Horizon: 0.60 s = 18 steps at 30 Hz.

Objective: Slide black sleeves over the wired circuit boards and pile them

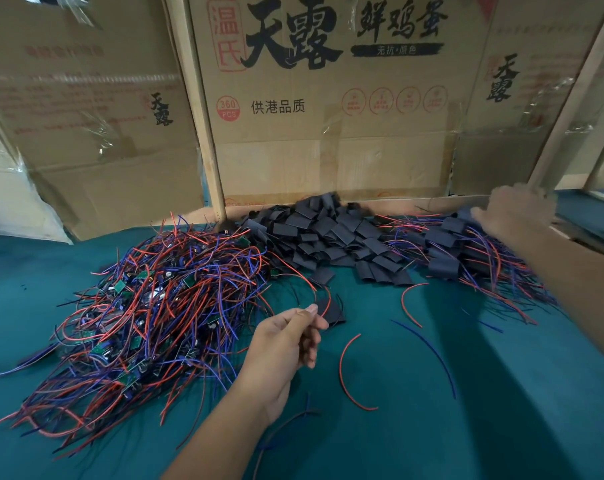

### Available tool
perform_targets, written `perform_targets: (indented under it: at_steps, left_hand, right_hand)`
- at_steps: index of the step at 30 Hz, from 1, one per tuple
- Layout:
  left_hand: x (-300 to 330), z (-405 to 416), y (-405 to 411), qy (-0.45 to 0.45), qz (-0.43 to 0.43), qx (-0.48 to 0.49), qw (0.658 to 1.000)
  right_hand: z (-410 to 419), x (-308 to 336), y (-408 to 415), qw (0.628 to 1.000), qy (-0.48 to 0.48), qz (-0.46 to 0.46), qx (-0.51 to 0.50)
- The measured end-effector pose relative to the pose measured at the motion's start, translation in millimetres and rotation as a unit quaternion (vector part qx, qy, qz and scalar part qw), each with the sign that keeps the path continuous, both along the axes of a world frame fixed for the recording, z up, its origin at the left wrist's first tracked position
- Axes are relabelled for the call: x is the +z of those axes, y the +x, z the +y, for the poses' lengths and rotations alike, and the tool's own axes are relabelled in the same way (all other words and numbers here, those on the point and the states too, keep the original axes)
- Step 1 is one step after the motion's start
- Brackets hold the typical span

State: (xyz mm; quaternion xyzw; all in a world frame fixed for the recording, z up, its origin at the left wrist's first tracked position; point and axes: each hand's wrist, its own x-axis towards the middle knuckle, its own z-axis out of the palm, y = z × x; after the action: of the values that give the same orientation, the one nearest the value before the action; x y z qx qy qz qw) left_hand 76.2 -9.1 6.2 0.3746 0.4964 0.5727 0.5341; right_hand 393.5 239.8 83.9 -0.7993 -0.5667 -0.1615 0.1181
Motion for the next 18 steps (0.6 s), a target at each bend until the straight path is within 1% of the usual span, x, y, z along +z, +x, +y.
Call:
perform_targets:
  at_steps: [1, 2, 3, 4, 6, 7, 9, 11, 13, 15, 16, 18]
  left_hand:
    - [0, 0, 0, -0.001, 0.0, 0.0, 1.0]
    - [-1, 0, 0, -0.002, 0.001, -0.002, 1.0]
    - [-1, 0, 1, -0.004, 0.002, -0.004, 1.0]
    - [-2, 0, 1, -0.006, 0.004, -0.005, 1.0]
    - [-3, 1, 2, -0.01, 0.007, -0.006, 1.0]
    - [-4, 1, 1, -0.012, 0.008, -0.005, 1.0]
    - [-5, 2, -1, -0.019, 0.003, 0.006, 1.0]
    - [-6, 4, -3, -0.027, -0.007, 0.029, 0.999]
    - [-8, 6, -4, -0.033, -0.012, 0.054, 0.998]
    - [-10, 6, -5, -0.03, -0.006, 0.072, 0.997]
    - [-11, 6, -5, -0.026, -0.001, 0.077, 0.997]
    - [-12, 6, -7, -0.025, -0.003, 0.083, 0.996]
  right_hand:
    - [-5, 2, -8, 0.999, 0.03, -0.038, 0.019]
    - [-11, 4, -21, 0.996, 0.057, -0.048, 0.052]
    - [-18, 8, -36, 0.992, 0.069, -0.035, 0.1]
    - [-27, 11, -56, 0.985, 0.06, -0.011, 0.16]
    - [-50, 12, -100, 0.963, 0.002, 0.023, 0.27]
    - [-64, 11, -123, 0.949, -0.013, 0.017, 0.316]
    - [-90, 6, -167, 0.916, -0.011, -0.016, 0.4]
    - [-116, -2, -208, 0.882, -0.028, -0.002, 0.47]
    - [-135, -10, -242, 0.855, -0.073, 0.036, 0.513]
    - [-143, -17, -267, 0.841, -0.079, 0.045, 0.533]
    - [-145, -19, -276, 0.843, -0.056, 0.054, 0.532]
    - [-140, -18, -289, 0.849, 0.027, 0.087, 0.521]
